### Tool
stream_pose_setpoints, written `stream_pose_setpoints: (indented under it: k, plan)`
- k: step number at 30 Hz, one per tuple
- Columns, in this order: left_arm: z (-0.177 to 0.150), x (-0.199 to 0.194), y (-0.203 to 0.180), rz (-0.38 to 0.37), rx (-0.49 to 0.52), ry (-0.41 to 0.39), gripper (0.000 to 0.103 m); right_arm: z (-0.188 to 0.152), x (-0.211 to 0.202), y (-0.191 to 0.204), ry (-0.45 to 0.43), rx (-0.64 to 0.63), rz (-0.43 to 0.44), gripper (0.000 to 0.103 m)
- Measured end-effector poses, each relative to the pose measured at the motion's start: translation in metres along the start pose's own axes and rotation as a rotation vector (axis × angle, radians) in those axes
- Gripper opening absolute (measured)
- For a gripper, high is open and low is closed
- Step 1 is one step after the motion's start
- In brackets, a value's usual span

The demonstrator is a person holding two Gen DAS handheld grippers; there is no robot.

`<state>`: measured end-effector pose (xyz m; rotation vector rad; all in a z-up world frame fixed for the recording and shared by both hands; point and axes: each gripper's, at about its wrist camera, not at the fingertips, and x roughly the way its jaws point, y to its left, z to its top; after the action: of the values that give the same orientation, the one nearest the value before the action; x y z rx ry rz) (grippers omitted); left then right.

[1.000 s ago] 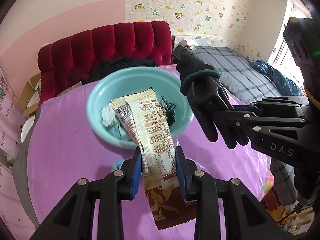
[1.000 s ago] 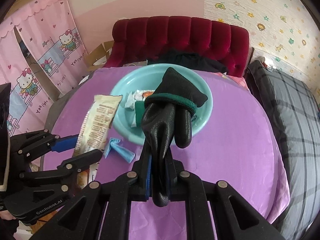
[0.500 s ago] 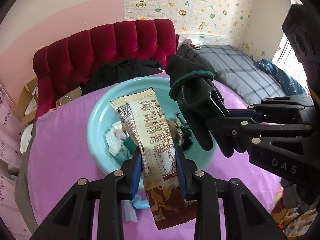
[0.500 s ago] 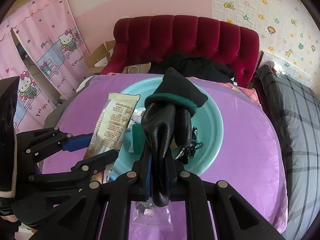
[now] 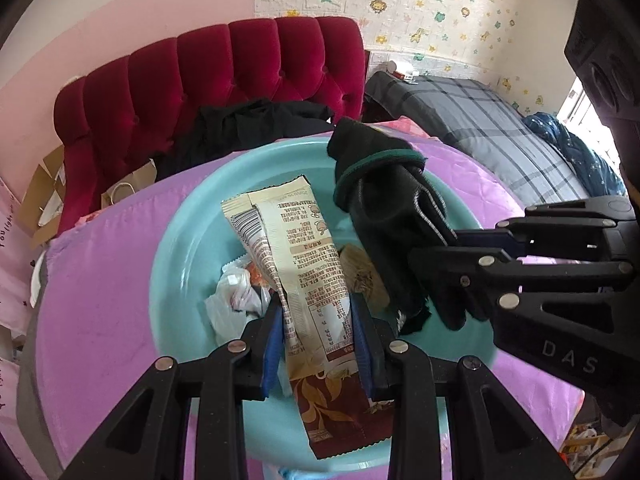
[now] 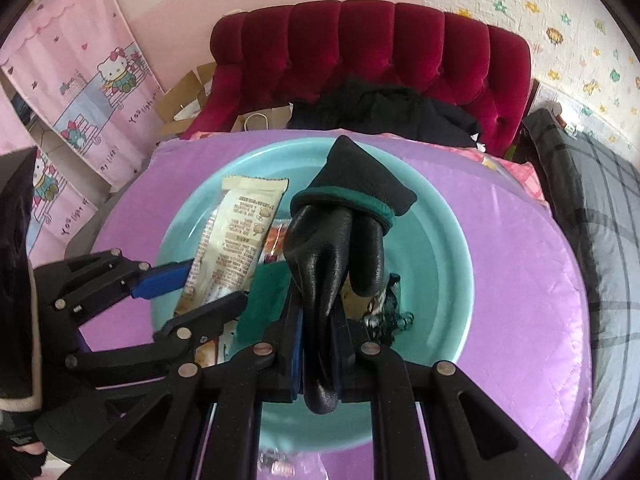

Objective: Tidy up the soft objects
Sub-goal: 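Carry the snack bar wrapper and black gloves over the teal basin with both tools, then open both tools to drop the wrapper and gloves into the basin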

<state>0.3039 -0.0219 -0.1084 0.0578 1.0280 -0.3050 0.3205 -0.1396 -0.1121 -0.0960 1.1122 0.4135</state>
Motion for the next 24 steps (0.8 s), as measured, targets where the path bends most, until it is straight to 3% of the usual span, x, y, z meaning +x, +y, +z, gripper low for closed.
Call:
stream_pose_setpoints:
  k: [12,16,17,18,20,24]
  plan:
    - [0.007,0.032,0.005,0.014,0.015,0.034,0.036,0.008,0.036,-0.015,0.036,0.027,0.008,0.015]
    - [0.006,0.027,0.006,0.033,0.014,0.014,0.041,0.009,0.035,-0.016,0.027,0.034,0.009,0.029]
    - [0.007,0.026,0.007,0.038,0.010,0.008,0.050,0.009,0.034,-0.016,0.017,0.031,-0.002,0.039]
    - [0.007,0.023,0.008,0.047,0.002,0.002,0.071,0.010,0.032,-0.015,0.012,0.031,-0.005,0.044]
    - [0.008,0.019,0.009,0.061,-0.009,-0.013,0.092,0.011,0.028,-0.015,-0.005,0.032,-0.031,0.061]
    - [0.007,0.008,0.011,0.110,-0.013,-0.044,0.103,0.010,0.017,-0.016,-0.043,0.050,-0.059,0.089]
